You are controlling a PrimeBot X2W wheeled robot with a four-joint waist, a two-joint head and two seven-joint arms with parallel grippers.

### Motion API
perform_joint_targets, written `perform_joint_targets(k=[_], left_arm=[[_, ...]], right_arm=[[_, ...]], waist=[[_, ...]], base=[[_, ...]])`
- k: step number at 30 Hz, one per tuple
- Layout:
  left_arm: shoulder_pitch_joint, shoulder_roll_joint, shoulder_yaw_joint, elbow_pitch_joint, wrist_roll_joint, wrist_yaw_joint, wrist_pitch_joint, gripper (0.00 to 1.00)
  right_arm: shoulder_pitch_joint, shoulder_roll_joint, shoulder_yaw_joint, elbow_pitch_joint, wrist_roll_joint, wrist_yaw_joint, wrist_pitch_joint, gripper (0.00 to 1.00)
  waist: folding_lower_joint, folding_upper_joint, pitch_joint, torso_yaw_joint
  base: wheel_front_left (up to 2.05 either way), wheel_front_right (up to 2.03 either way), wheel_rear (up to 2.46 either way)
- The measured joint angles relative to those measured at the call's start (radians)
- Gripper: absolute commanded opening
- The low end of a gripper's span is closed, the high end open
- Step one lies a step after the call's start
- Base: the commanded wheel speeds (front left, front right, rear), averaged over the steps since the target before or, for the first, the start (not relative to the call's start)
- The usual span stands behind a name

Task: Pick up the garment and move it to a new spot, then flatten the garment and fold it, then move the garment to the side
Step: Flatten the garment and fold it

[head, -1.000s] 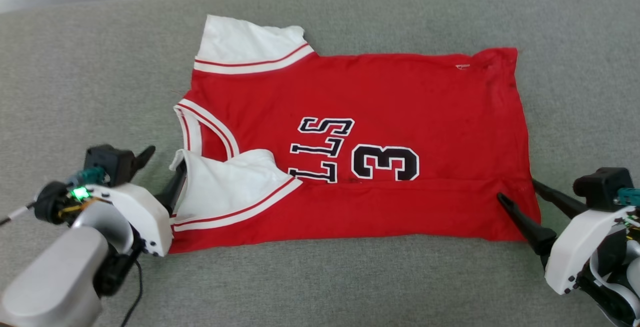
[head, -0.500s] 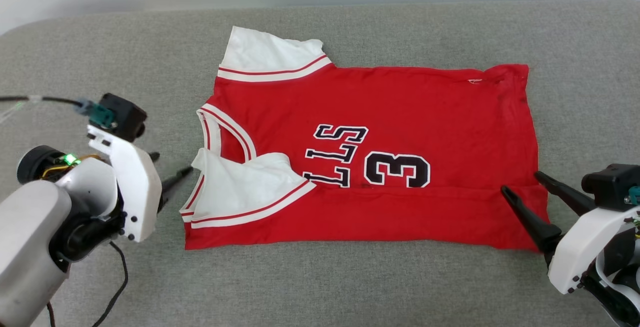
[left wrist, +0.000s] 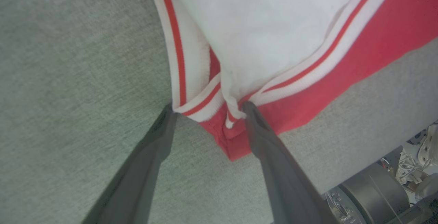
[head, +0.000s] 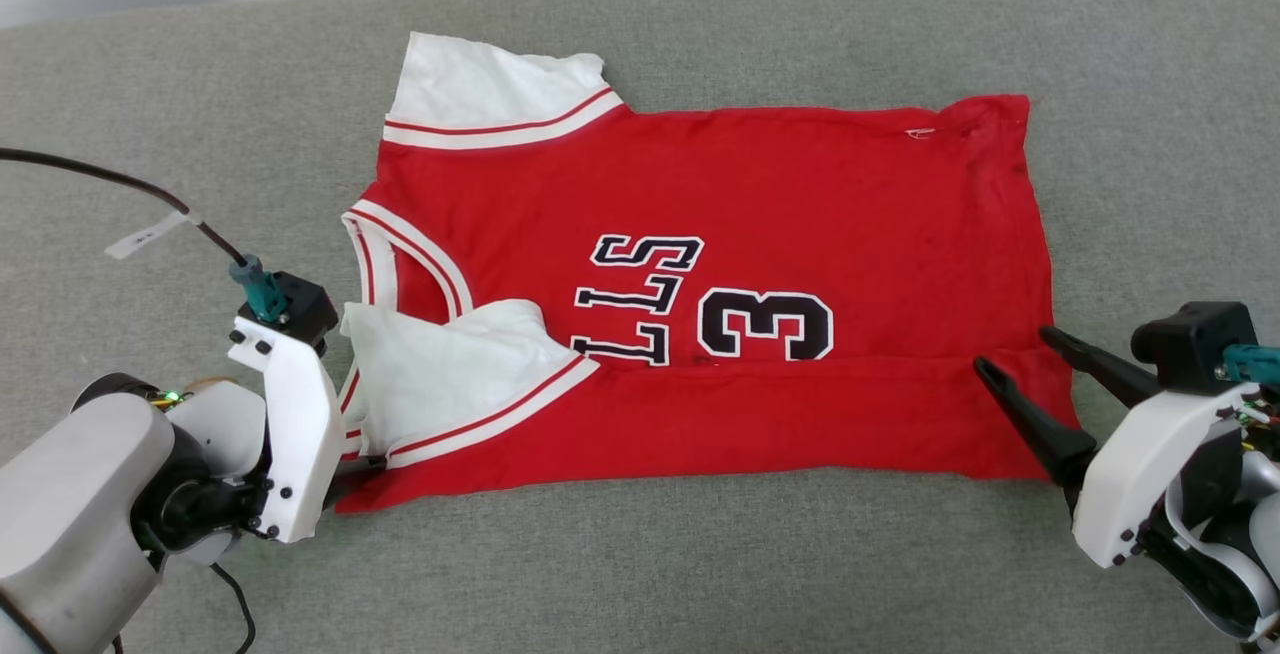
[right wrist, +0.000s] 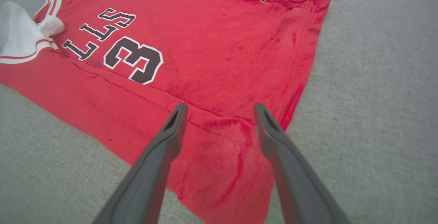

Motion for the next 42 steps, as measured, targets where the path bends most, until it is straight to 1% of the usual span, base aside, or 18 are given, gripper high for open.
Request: perform_joint_targets(k=[4, 5, 6, 7, 8, 11, 12, 14, 18, 21, 24, 26, 28, 33, 37, 40, 41, 42], left_arm=[[-0.001, -0.016, -0.009, 0.045, 0.0, -0.016, 0.004, 1.0], [-0.002, -0.019, -0.01, 0.054, -0.004, -0.02, 0.007, 0.91], [-0.004, -0.021, -0.011, 0.06, -0.006, -0.022, 0.008, 0.34], [-0.004, -0.021, -0.012, 0.066, -0.006, -0.029, 0.003, 0.06], [-0.004, -0.022, -0.013, 0.072, -0.007, -0.031, -0.001, 0.0], [-0.002, -0.027, -0.015, 0.08, -0.01, -0.043, -0.014, 0.0], [0.002, -0.025, -0.015, 0.075, -0.013, -0.046, -0.029, 0.0], [0.004, -0.02, -0.015, 0.063, -0.012, -0.047, -0.038, 0.0], [0.005, -0.007, -0.013, 0.023, -0.005, -0.047, -0.047, 0.0], [0.004, -0.002, -0.013, -0.009, 0.005, -0.043, -0.048, 0.0], [0.0, 0.0, -0.011, -0.036, 0.011, -0.033, -0.048, 0.0], [-0.008, -0.004, -0.012, -0.05, 0.019, -0.027, -0.045, 0.0], [-0.016, -0.009, -0.013, -0.063, 0.023, -0.023, -0.045, 0.0], [-0.024, -0.03, -0.024, -0.084, 0.037, -0.019, -0.045, 0.0], [-0.027, -0.041, -0.024, -0.09, 0.037, -0.018, -0.05, 0.0], [-0.026, -0.04, -0.023, -0.087, 0.034, -0.015, -0.06, 0.0], [-0.023, -0.039, -0.022, -0.086, 0.033, -0.013, -0.064, 0.0], [-0.019, -0.038, -0.021, -0.084, 0.027, -0.012, -0.067, 0.0]], right_arm=[[-0.028, 0.004, 0.016, 0.011, 0.007, 0.0, 0.002, 1.0], [-0.034, 0.004, 0.021, 0.015, 0.008, 0.0, 0.003, 1.0], [-0.038, 0.002, 0.024, 0.017, 0.01, 0.0, 0.007, 1.0], [-0.044, -0.001, 0.029, 0.018, 0.013, 0.0, 0.014, 1.0], [-0.052, -0.007, 0.033, 0.018, 0.018, 0.0, 0.018, 1.0], [-0.087, -0.046, 0.044, 0.014, 0.03, 0.0, 0.057, 1.0], [-0.138, -0.114, 0.085, -0.007, 0.038, 0.0, 0.132, 1.0], [-0.181, -0.161, 0.117, -0.022, 0.058, 0.0, 0.206, 1.0], [-0.256, -0.24, 0.193, -0.036, 0.123, 0.0, 0.397, 1.0], [-0.31, -0.267, 0.232, -0.019, 0.175, 0.0, 0.532, 1.0], [-0.343, -0.261, 0.259, 0.031, 0.218, 0.0, 0.629, 1.0], [-0.362, -0.247, 0.28, 0.07, 0.219, 0.0, 0.663, 1.0], [-0.364, -0.214, 0.291, 0.117, 0.232, 0.0, 0.677, 1.0], [-0.331, -0.134, 0.331, 0.21, 0.239, 0.0, 0.652, 1.0], [-0.311, -0.115, 0.336, 0.254, 0.271, -0.002, 0.613, 1.0], [-0.307, -0.114, 0.344, 0.263, 0.275, -0.002, 0.571, 1.0], [-0.305, -0.115, 0.349, 0.263, 0.278, -0.002, 0.555, 0.55], [-0.304, -0.116, 0.355, 0.263, 0.281, -0.002, 0.538, 0.05]], waist=[[-0.0002, 0.0, 0.011, -0.014], [-0.0002, 0.0, 0.011, -0.016], [-0.0002, 0.0, 0.01, -0.017], [-0.0003, 0.0, 0.008, -0.018], [-0.0002, 0.0, 0.006, -0.018], [-0.0002, 0.0, -0.008, -0.017], [-0.0002, 0.0, -0.026, -0.015], [-0.0001, 0.0, -0.037, -0.013], [-0.0001, -0.0001, -0.051, -0.006], [-0.0001, 0.0, -0.053, 0.002], [-0.0001, 0.0, -0.044, 0.009], [-0.0001, 0.0, -0.036, 0.016], [-0.0001, 0.0, -0.025, 0.022], [0.0, 0.0, -0.001, 0.043], [-0.0001, 0.0, 0.013, 0.056], [-0.0001, 0.0, 0.013, 0.054], [-0.0002, 0.0, 0.011, 0.051], [-0.0001, 0.0, 0.006, 0.048]], base=[[0.0, 0.0, 0.0], [0.0, 0.0, 0.0], [0.0, 0.0, 0.0], [0.0, 0.0, 0.0], [0.0, 0.0, 0.0], [0.0, 0.0, 0.0], [0.0, 0.0, 0.0], [0.0, 0.0, 0.0], [0.0, 0.0, 0.0], [0.0, 0.0, 0.0], [0.0, 0.0, 0.0], [0.0, 0.0, 0.0], [0.0, 0.0, 0.0], [0.0, 0.0, 0.0], [0.0, 0.0, 0.0], [0.0, 0.0, 0.0], [0.0, 0.0, 0.0], [0.0, 0.0, 0.0]])
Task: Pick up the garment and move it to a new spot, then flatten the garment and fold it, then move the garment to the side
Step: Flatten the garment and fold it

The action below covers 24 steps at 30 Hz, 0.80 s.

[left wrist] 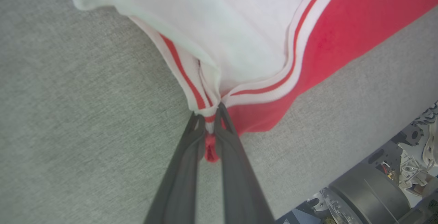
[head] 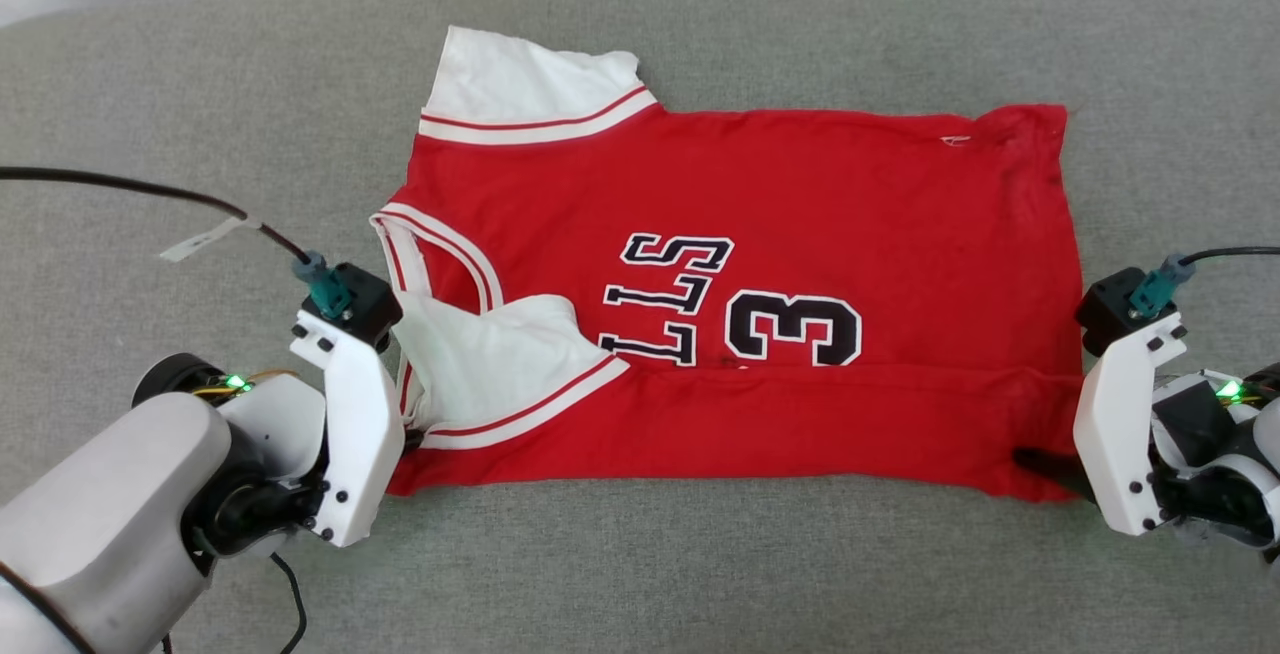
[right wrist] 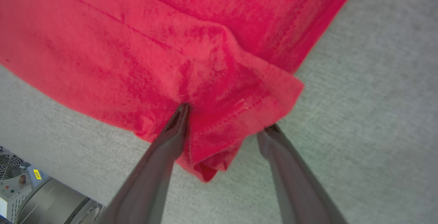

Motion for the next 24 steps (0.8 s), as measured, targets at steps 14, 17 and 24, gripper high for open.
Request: perform_joint_targets(k=[14, 17, 24], left_arm=[[0.13, 0.092, 0.021, -0.113, -0.082, 0.024, -0.019, 0.0], [0.172, 0.124, 0.022, -0.164, -0.099, 0.039, -0.023, 0.0], [0.256, 0.152, 0.008, -0.229, -0.122, 0.069, -0.044, 0.0]], right_arm=[[0.036, -0.144, 0.07, -0.167, 0.078, 0.002, -0.116, 0.0], [0.061, -0.195, 0.063, -0.199, 0.099, 0.002, -0.121, 0.0], [0.133, -0.236, 0.058, -0.225, 0.123, 0.002, -0.105, 0.0]], waist=[[0.0001, 0.0, -0.129, -0.034], [0.0, 0.0, -0.144, -0.038], [0.0, 0.0, -0.134, -0.042]], base=[[0.0, 0.0, 0.0], [0.0, 0.0, 0.0], [0.0, 0.0, 0.0]])
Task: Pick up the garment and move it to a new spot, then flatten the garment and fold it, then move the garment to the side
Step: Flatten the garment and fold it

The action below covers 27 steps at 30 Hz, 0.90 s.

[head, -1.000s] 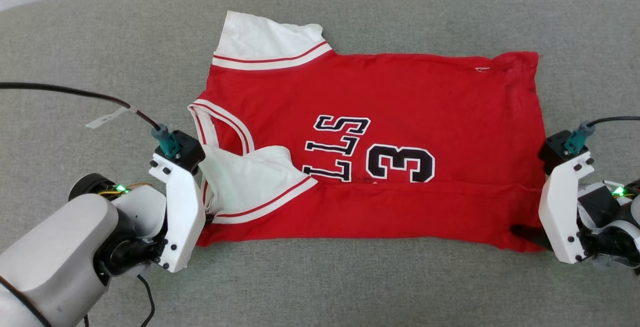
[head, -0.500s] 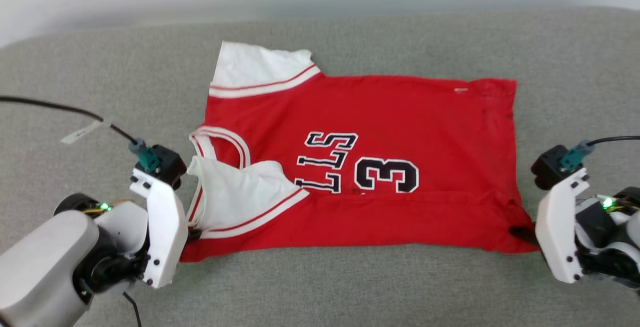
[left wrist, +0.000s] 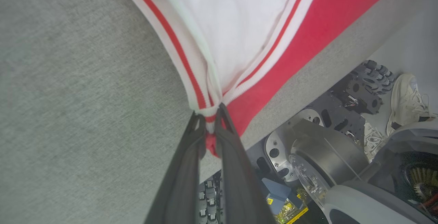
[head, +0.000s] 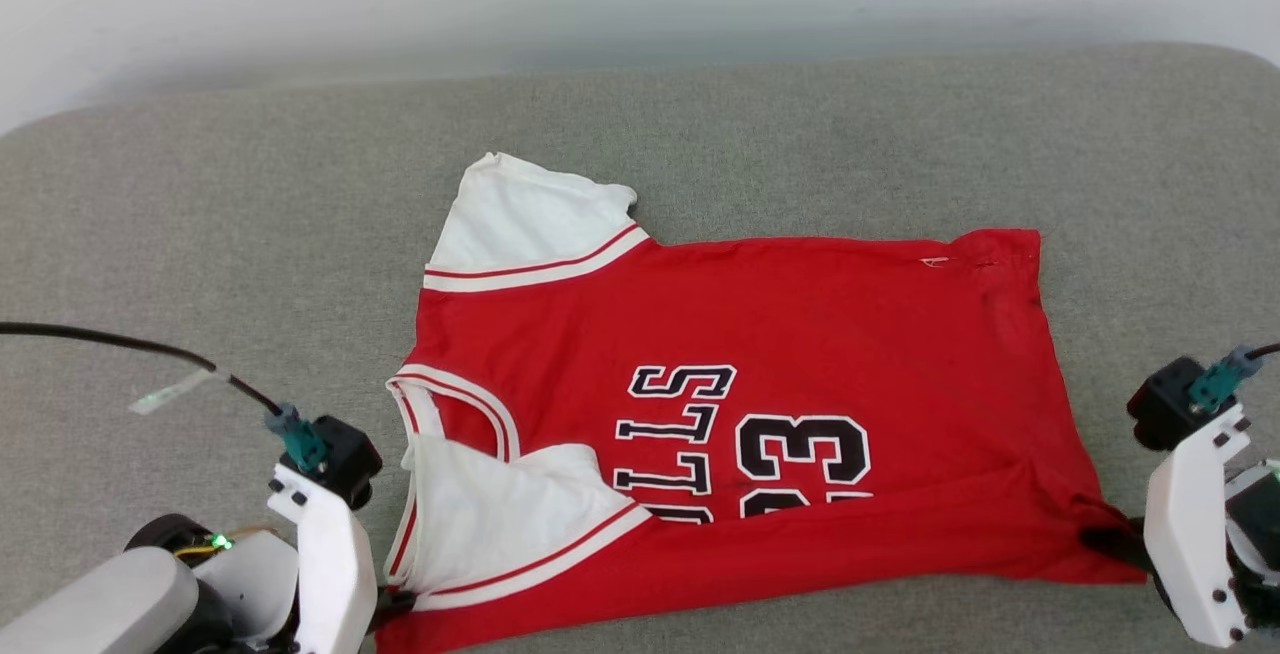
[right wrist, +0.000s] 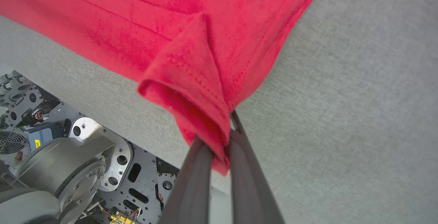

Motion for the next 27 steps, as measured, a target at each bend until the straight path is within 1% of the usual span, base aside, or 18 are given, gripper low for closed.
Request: perform_joint_targets(k=[2, 5, 8, 9, 10, 11, 16, 20, 23, 27], left_arm=[[0.011, -0.005, -0.01, 0.007, 0.003, 0.003, -0.002, 0.0], [0.014, -0.022, -0.018, 0.045, 0.009, 0.003, -0.01, 0.0], [0.012, -0.041, -0.022, 0.087, 0.023, -0.004, -0.022, 0.0], [0.01, -0.049, -0.02, 0.096, 0.027, -0.004, -0.034, 0.13], [0.006, -0.056, -0.016, 0.104, 0.029, -0.007, -0.045, 1.0], [0.003, -0.059, -0.012, 0.109, 0.03, -0.007, -0.053, 1.0], [-0.035, -0.034, 0.027, 0.104, 0.043, -0.012, -0.084, 1.0], [-0.074, 0.0, 0.08, 0.083, 0.047, 0.002, -0.119, 1.0], [-0.134, 0.017, 0.117, 0.077, 0.082, 0.005, -0.149, 1.0], [-0.227, 0.009, 0.158, 0.101, 0.117, 0.007, -0.174, 1.0]], right_arm=[[0.011, 0.01, 0.007, 0.012, -0.007, 0.0, 0.006, 0.0], [0.016, 0.043, 0.018, 0.057, -0.03, 0.0, 0.007, 0.0], [0.016, 0.075, 0.019, 0.1, -0.045, 0.0, -0.012, 0.0], [0.017, 0.083, 0.016, 0.111, -0.045, 0.0, -0.022, 0.16], [0.017, 0.09, 0.01, 0.117, -0.045, 0.0, -0.038, 0.85], [0.017, 0.094, 0.002, 0.12, -0.045, 0.0, -0.055, 1.0], [0.016, 0.095, -0.053, 0.103, -0.086, 0.0, -0.195, 1.0], [0.016, 0.111, -0.121, 0.065, -0.132, 0.0, -0.318, 1.0], [0.016, 0.149, -0.205, 0.049, -0.201, 0.0, -0.433, 1.0], [0.026, 0.232, -0.342, 0.018, -0.31, 0.0, -0.569, 1.0]], waist=[[0.0, 0.0, 0.012, -0.001], [0.0, 0.0, 0.032, -0.001], [0.0, 0.0, 0.045, 0.001], [0.0001, 0.0, 0.047, 0.003], [0.0, 0.0, 0.047, 0.005], [0.0, 0.0, 0.046, 0.005], [0.0, 0.0, 0.03, 0.005], [0.0, 0.0001, 0.024, -0.006], [0.0, 0.0, 0.035, -0.016], [0.0, 0.0, 0.066, -0.028]], base=[[0.0, 0.0, 0.0], [0.0, 0.0, 0.0], [0.0, 0.0, 0.0], [0.0, 0.0, 0.0], [0.0, 0.0, 0.0], [0.0, 0.0, 0.0], [0.0, 0.0, 0.0], [0.0, 0.0, 0.0], [0.0, 0.0, 0.0], [0.0, 0.0, 0.0]])
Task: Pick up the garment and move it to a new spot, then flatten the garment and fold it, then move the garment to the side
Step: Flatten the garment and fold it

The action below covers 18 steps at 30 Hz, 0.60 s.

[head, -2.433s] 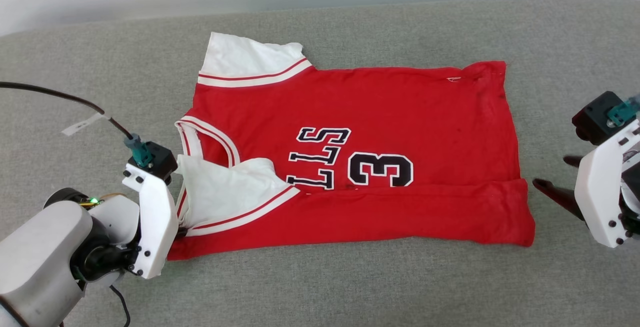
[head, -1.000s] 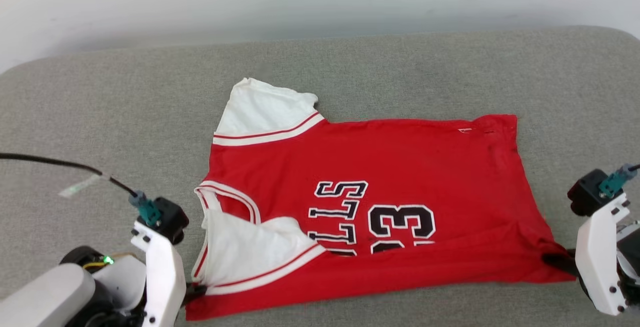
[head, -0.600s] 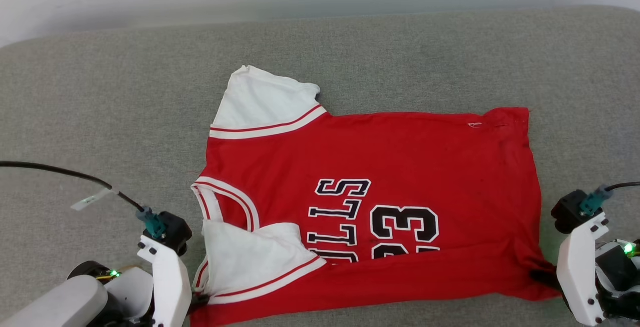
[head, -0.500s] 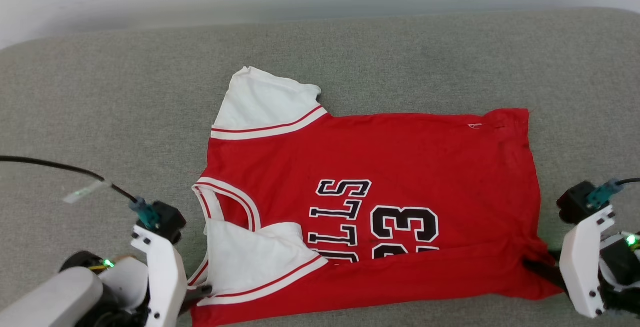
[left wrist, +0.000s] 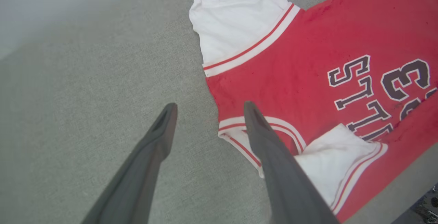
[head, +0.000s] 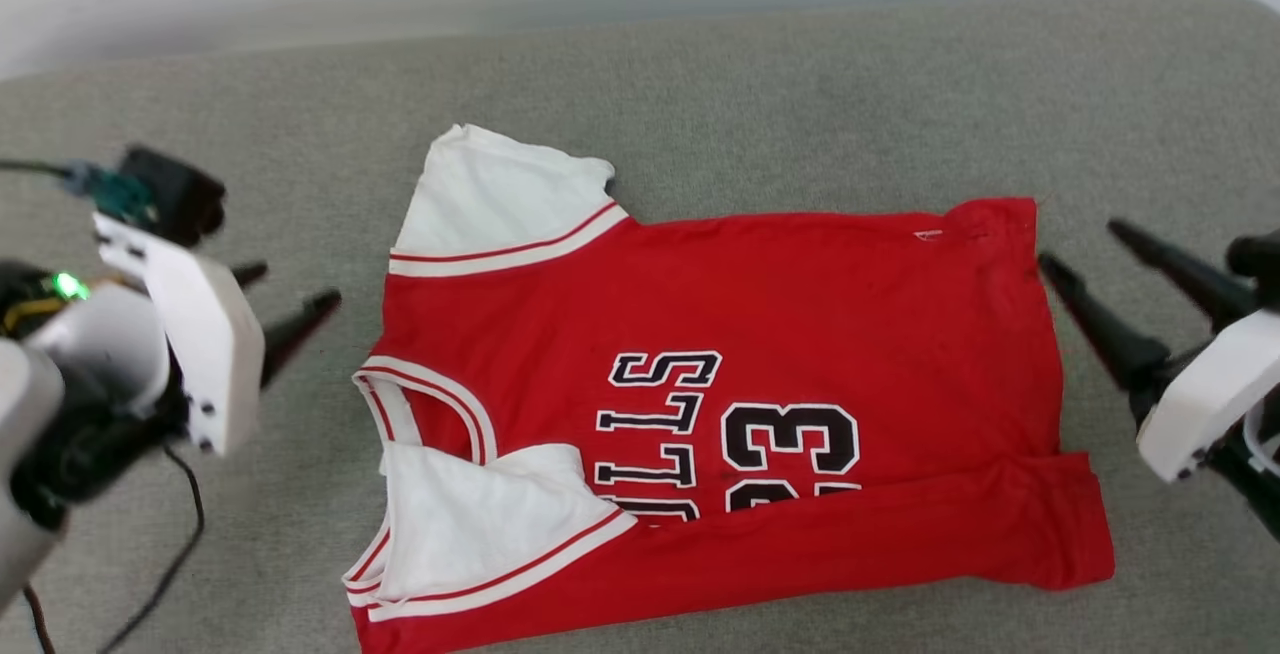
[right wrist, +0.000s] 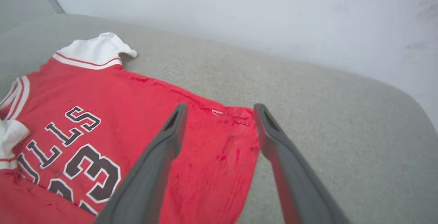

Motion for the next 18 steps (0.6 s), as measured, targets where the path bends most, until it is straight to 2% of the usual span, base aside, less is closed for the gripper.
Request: perform_joint_targets(k=[5, 10, 13, 18], left_arm=[[-0.135, -0.033, 0.031, 0.072, 0.015, -0.005, 0.021, 1.0], [-0.277, -0.058, 0.037, 0.143, 0.036, -0.019, 0.095, 1.0], [-0.357, -0.073, 0.029, 0.176, 0.03, -0.023, 0.184, 1.0], [-0.504, -0.085, 0.011, 0.224, 0.045, -0.04, 0.323, 1.0]], right_arm=[[0.041, 0.119, -0.191, -0.058, -0.162, 0.0, -0.131, 1.0], [0.112, 0.236, -0.311, -0.16, -0.282, 0.0, -0.213, 1.0], [0.147, 0.275, -0.338, -0.212, -0.333, 0.0, -0.237, 1.0], [0.17, 0.295, -0.305, -0.253, -0.377, 0.0, -0.219, 1.0]], waist=[[0.0, 0.0, 0.059, -0.019], [0.0001, 0.0, 0.129, -0.043], [0.0001, 0.0, 0.174, -0.06], [0.0001, 0.0, 0.252, -0.093]], base=[[0.0, 0.0, 0.0], [0.0, 0.0, 0.0], [0.0, 0.0, 0.0], [0.0, 0.0, 0.0]])
